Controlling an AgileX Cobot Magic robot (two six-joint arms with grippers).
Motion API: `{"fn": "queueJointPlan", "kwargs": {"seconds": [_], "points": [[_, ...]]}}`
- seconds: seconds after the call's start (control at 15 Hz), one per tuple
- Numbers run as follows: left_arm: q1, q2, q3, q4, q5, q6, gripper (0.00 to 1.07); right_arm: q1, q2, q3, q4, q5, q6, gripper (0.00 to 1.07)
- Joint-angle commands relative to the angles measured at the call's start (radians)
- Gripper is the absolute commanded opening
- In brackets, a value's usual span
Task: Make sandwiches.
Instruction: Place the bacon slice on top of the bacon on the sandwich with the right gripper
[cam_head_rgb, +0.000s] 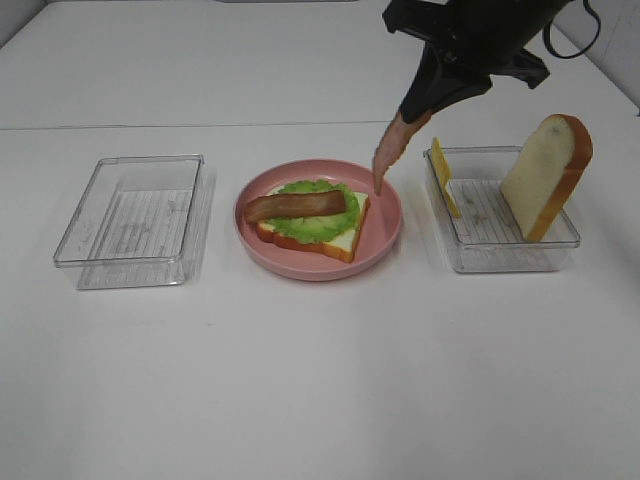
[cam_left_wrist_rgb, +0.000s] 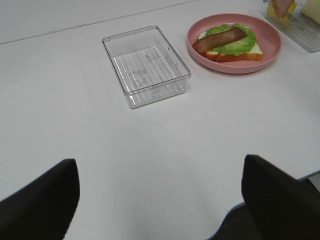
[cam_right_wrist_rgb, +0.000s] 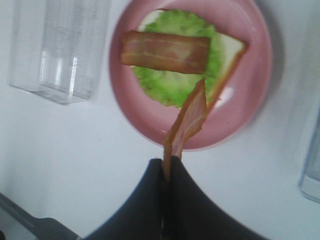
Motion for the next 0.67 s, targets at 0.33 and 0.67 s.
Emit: {"fn": "queueJointPlan", "kwargs": {"seconds": [0.33, 0.67], "points": [[-0.001, -0.021, 0.001, -0.003, -0.011, 0.001, 0.84, 0.038, 0.114, -0.007, 0.544, -0.129, -0.318, 0.00], [-0.001, -0.021, 0.001, -0.003, -0.011, 0.001, 0.84, 0.088, 0.229, -0.007, 0.803, -0.207, -0.433, 0.00]]}}
